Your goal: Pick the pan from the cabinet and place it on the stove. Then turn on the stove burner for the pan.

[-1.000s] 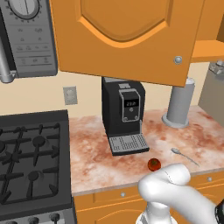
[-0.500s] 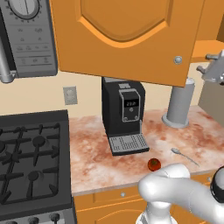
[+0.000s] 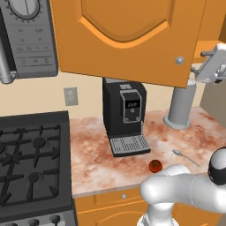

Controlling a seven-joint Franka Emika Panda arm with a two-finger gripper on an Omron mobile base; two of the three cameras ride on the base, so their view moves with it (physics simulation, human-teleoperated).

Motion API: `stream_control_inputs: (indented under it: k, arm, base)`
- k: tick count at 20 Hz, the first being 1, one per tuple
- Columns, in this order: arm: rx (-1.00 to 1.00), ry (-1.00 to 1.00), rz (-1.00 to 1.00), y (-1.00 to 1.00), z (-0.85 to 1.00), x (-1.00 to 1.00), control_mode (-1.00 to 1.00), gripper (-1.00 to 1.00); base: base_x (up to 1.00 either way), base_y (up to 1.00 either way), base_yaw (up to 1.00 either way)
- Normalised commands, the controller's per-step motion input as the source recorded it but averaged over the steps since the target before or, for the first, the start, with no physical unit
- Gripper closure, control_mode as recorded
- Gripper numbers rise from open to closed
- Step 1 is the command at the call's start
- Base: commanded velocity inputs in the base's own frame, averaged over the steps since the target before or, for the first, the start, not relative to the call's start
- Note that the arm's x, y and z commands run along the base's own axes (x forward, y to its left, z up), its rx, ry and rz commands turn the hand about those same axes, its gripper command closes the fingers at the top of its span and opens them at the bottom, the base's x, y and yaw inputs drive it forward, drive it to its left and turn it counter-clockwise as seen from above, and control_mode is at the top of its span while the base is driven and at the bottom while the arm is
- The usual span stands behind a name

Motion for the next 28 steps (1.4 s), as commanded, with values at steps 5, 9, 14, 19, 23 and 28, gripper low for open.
stream_control_inputs:
  k: [5,9,14,19,23,28]
  arm:
    - [0.02,0.13,0.16,0.32,-0.01,0.0,-1.0,-1.0]
    - [0.0,0.12,0.11,0.33,0.0,0.0,-1.0,-1.0]
    - [0.0,0.1,0.03,0.54,0.0,0.0,-1.0,-1.0]
    - [0.0,0.09,0.0,0.6,-0.03,-0.02,-1.0,-1.0]
    - [-0.02,0.04,0.0,0.55,-0.01,-0.23,-1.0,-1.0]
    - [0.0,-0.01,0.01,0.35,0.0,-0.75,-1.0,-1.0]
  base:
    - [0.0,0.0,0.0]
    - [0.0,0.0,0.0]
    - [0.0,0.0,0.0]
    - [0.0,0.0,0.0]
    - [0.0,0.0,0.0]
    - [0.0,0.0,0.0]
